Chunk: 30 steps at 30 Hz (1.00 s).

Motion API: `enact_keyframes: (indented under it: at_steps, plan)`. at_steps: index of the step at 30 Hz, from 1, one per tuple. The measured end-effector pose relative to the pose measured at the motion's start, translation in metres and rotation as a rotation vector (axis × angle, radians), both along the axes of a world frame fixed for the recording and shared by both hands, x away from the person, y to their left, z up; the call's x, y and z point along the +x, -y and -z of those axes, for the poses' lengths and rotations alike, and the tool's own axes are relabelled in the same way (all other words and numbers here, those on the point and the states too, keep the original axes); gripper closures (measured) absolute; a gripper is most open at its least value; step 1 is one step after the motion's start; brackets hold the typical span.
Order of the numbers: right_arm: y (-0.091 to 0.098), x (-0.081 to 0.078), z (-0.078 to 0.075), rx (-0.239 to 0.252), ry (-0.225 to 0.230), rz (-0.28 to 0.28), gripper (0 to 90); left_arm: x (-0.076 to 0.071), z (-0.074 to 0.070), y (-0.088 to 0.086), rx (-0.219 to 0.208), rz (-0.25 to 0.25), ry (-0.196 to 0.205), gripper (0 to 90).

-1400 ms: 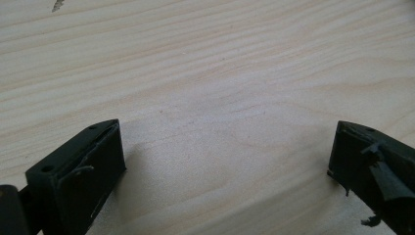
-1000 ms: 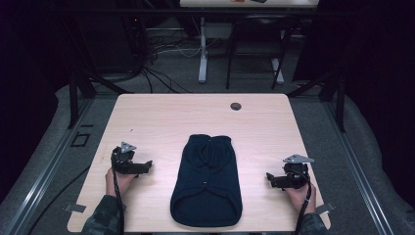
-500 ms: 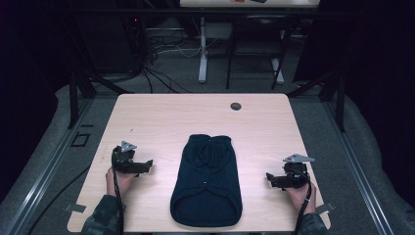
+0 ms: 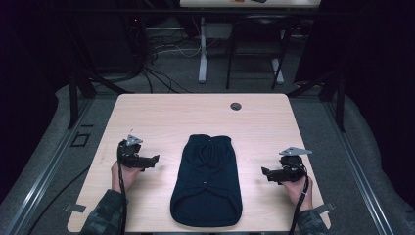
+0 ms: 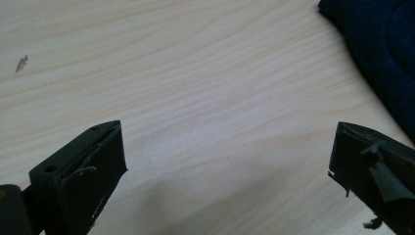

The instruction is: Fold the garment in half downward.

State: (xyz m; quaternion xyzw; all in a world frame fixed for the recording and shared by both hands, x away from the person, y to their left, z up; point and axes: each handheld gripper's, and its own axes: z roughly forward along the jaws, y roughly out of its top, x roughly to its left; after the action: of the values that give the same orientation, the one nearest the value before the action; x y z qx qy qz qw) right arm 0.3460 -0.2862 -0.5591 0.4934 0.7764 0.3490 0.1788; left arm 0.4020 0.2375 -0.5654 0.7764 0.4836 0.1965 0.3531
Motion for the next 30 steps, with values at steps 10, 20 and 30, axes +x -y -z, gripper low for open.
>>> enact_keyframes:
  at_steps: [10,20,30]
  plan:
    - [-0.022,0.013,-0.015,-0.003,0.010,-0.054,3.5,0.015,-0.013,0.021,0.009,0.063,-0.009,0.2]
    - [-0.044,0.025,-0.023,0.004,-0.001,-0.096,3.7,0.024,-0.024,0.040,0.022,0.106,0.000,0.2]
    - [-0.063,0.041,-0.025,0.001,-0.030,-0.134,3.7,0.035,-0.025,0.059,0.026,0.135,-0.009,0.2]
